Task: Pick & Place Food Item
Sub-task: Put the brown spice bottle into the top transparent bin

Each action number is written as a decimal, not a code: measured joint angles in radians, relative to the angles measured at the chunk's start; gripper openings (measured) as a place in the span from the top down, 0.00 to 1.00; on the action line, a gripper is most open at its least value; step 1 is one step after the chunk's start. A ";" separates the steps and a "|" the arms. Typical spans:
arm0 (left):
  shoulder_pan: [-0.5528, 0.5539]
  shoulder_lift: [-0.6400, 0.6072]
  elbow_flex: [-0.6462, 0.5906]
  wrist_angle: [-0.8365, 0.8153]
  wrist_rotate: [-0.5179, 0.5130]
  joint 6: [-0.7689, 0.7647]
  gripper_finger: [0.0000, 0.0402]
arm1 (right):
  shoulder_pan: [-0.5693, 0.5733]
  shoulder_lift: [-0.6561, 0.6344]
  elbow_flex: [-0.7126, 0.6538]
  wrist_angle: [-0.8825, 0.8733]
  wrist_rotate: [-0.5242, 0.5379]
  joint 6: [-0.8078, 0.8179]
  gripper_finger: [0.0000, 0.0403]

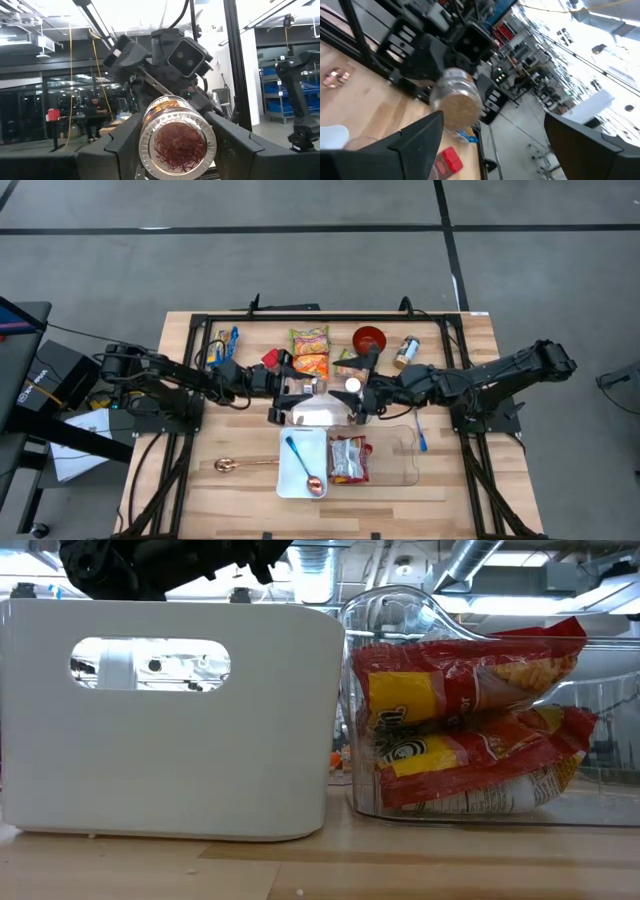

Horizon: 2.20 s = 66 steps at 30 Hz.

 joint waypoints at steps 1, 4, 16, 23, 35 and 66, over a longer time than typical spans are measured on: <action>0.000 0.000 0.003 -0.002 0.000 0.000 0.53 | 0.000 0.000 0.000 0.000 -0.014 0.005 0.16; 0.000 0.000 0.014 -0.006 0.000 0.000 0.53 | -0.001 0.000 0.000 0.007 -0.036 0.013 0.16; 0.000 0.000 0.030 -0.039 0.001 -0.001 0.53 | -0.008 0.000 0.000 0.002 -0.035 0.020 0.16; -0.008 0.000 0.030 -0.041 0.019 -0.004 0.53 | -0.015 0.000 0.000 -0.010 -0.016 0.021 0.16; -0.012 -0.002 0.037 -0.026 0.029 -0.004 0.53 | -0.058 0.006 0.000 0.024 -0.125 0.057 0.16; -0.001 0.015 0.057 -0.029 0.027 -0.003 0.53 | 0.004 -0.039 0.000 -0.049 -0.134 0.064 0.16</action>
